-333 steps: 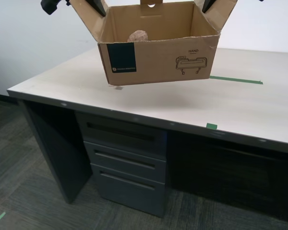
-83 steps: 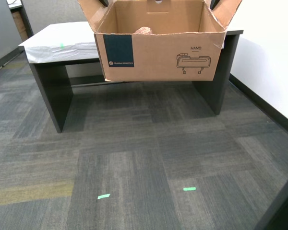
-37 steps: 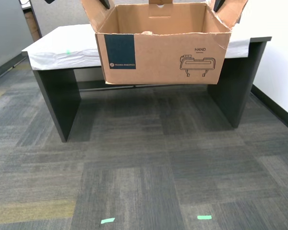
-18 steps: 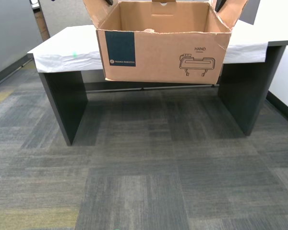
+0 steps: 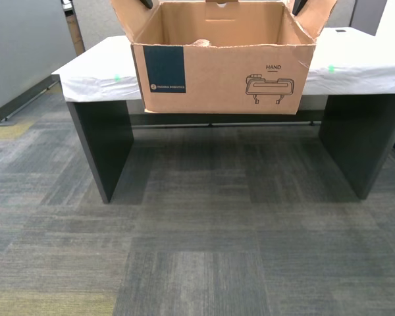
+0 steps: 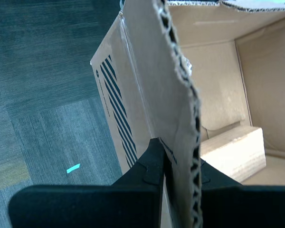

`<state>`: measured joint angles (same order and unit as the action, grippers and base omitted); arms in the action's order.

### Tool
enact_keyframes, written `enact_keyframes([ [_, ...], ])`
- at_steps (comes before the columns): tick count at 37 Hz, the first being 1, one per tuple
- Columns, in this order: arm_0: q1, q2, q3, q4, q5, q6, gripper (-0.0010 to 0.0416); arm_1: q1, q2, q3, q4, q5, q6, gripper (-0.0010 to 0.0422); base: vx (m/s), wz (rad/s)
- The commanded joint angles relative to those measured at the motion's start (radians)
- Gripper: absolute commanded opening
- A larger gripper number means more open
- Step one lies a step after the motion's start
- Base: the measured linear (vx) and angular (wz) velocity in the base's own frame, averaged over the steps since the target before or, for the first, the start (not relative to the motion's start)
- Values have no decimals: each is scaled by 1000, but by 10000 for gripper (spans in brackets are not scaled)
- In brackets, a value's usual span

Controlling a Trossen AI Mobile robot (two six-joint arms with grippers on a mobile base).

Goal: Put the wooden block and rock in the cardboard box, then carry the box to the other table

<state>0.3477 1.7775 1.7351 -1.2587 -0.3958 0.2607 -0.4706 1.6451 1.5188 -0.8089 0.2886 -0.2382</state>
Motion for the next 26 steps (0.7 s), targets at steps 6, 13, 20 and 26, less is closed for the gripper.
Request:
enact_keyframes([
  [6, 1, -1, 1, 7, -10, -3, -1, -3, -2, 2, -30, 19, 3, 0, 124, 53],
  [13, 1, -1, 1, 6, -10, -15, -1, -3, -2, 2, -31, 19, 3, 0, 122, 41],
  [20, 1, -1, 1, 6, -10, -34, -1, -3, -2, 2, -35, 19, 2, -1, 113, 15],
  [26, 1, -1, 1, 6, -10, -56, 0, -3, -2, 2, -49, 19, -17, 0, 110, -62],
])
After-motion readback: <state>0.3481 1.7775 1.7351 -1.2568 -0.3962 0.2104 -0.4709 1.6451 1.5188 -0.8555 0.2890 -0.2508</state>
